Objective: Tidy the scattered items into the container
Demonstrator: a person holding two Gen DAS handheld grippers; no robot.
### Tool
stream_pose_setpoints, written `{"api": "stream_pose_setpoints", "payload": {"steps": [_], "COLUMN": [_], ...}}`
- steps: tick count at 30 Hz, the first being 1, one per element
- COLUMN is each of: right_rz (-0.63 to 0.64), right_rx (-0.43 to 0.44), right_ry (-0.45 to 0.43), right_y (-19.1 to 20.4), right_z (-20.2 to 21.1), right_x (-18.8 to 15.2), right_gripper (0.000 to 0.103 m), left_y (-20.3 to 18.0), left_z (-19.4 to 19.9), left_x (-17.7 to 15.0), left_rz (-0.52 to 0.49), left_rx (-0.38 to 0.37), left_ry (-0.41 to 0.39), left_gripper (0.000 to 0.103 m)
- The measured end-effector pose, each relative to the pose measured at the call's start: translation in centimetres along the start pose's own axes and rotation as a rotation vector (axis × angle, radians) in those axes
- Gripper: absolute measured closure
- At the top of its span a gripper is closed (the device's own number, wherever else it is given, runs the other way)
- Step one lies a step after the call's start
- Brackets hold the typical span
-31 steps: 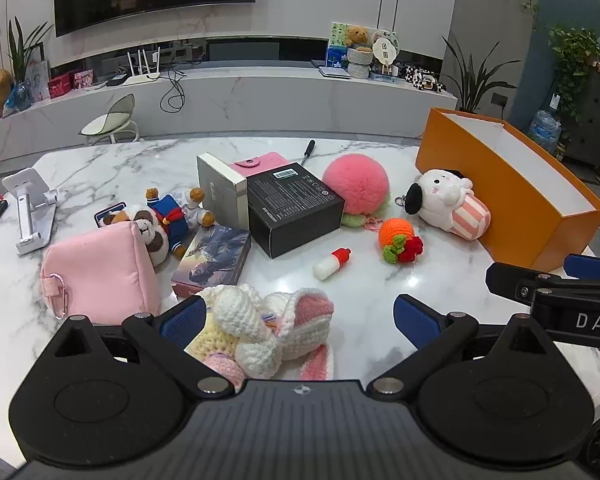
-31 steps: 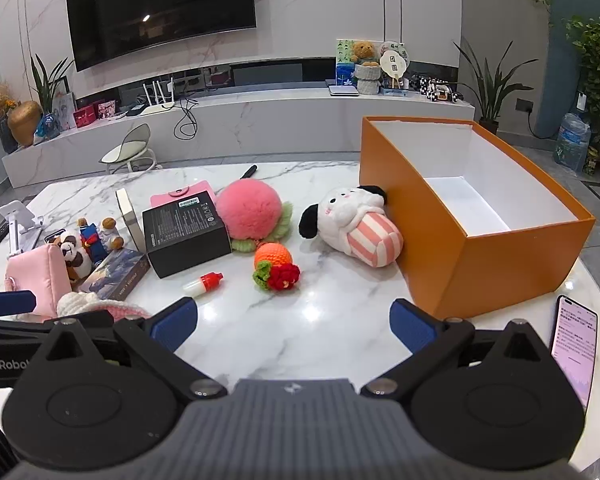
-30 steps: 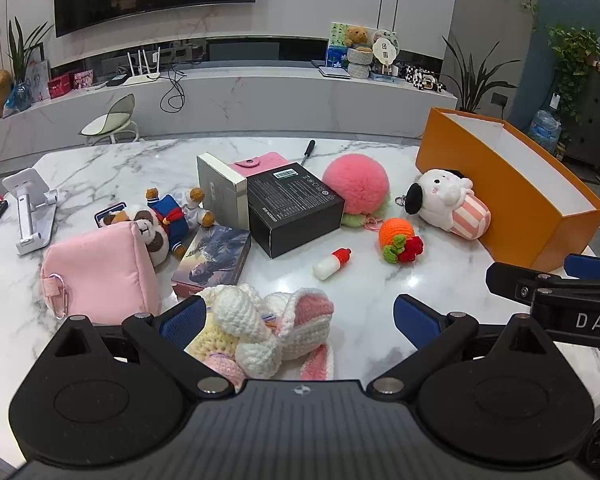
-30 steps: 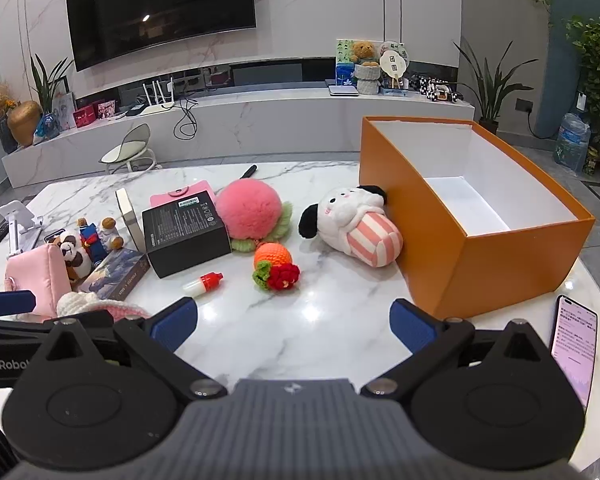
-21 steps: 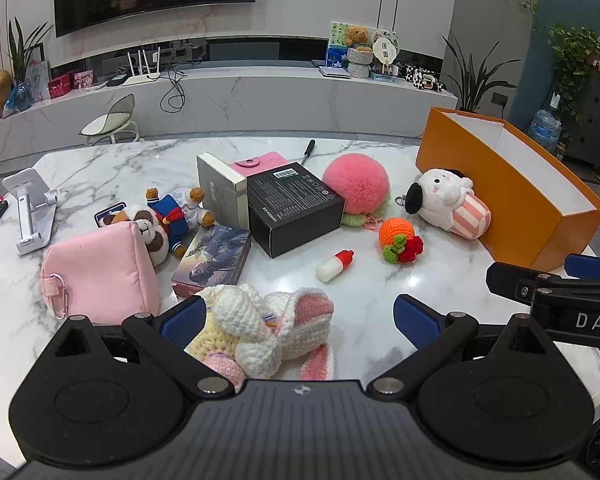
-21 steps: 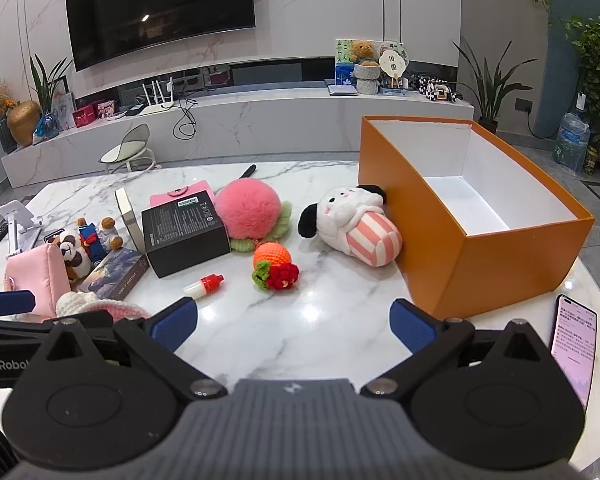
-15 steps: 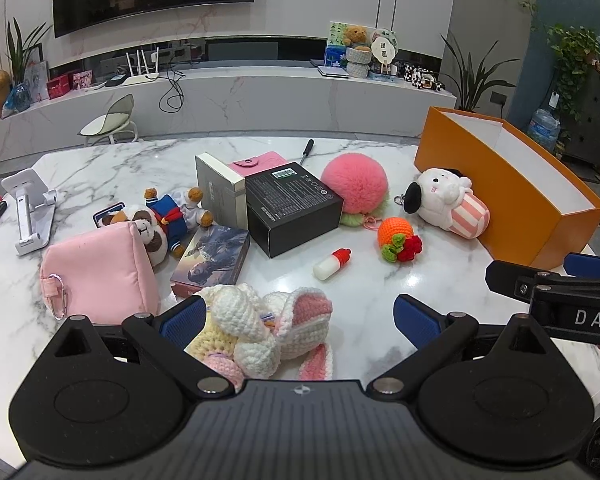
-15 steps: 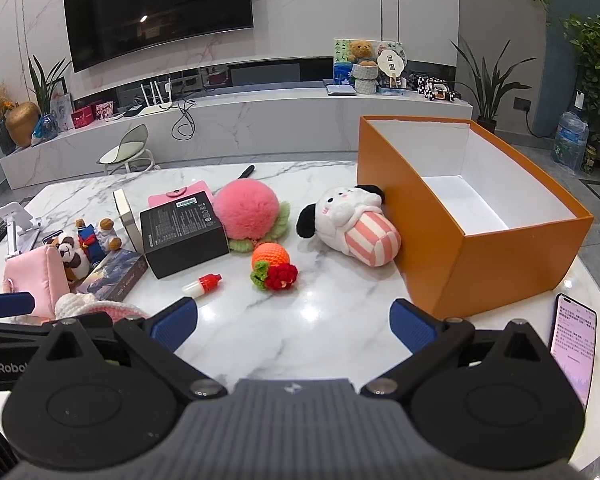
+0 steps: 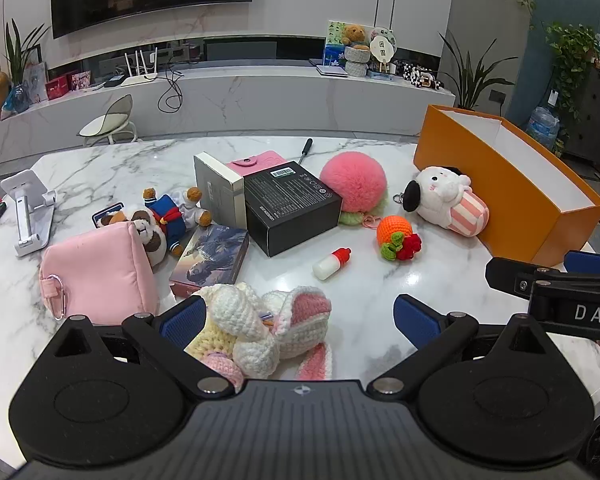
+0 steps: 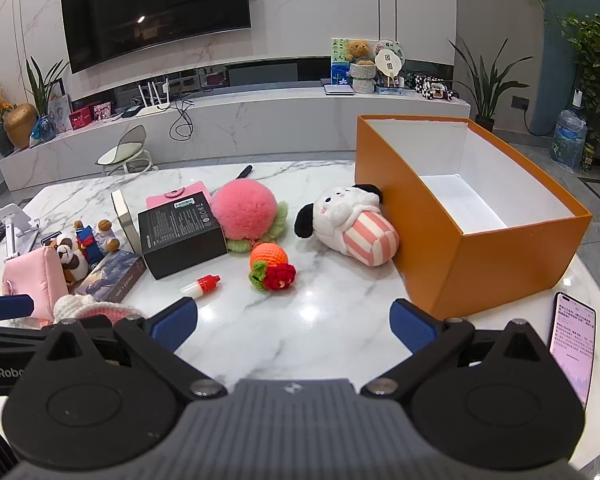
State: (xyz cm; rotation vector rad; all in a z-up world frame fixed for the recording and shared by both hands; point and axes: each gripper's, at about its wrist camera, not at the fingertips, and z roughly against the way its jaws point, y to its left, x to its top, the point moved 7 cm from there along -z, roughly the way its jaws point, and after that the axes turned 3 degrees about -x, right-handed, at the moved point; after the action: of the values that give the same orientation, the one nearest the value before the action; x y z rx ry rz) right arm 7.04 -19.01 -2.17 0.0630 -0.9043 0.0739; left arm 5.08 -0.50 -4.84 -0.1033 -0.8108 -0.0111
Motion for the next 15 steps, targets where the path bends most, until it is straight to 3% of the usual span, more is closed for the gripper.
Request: {"api": "stream_pose_setpoints", "payload": {"steps": [15], "right_rz": [-0.003], "right_rx": [-0.002], "right_ry": [0.001], "right_y": [-0.17], "right_z": [-0.03], "right_x": [-0.1], "right_gripper": [0.0], "left_y": [0.0], "left_z": [-0.12], "left_x": [-0.05], "left_rz": [-0.001], "left_rx": [0.001], "left_ry": [-0.001], "left_gripper": [0.0]}}
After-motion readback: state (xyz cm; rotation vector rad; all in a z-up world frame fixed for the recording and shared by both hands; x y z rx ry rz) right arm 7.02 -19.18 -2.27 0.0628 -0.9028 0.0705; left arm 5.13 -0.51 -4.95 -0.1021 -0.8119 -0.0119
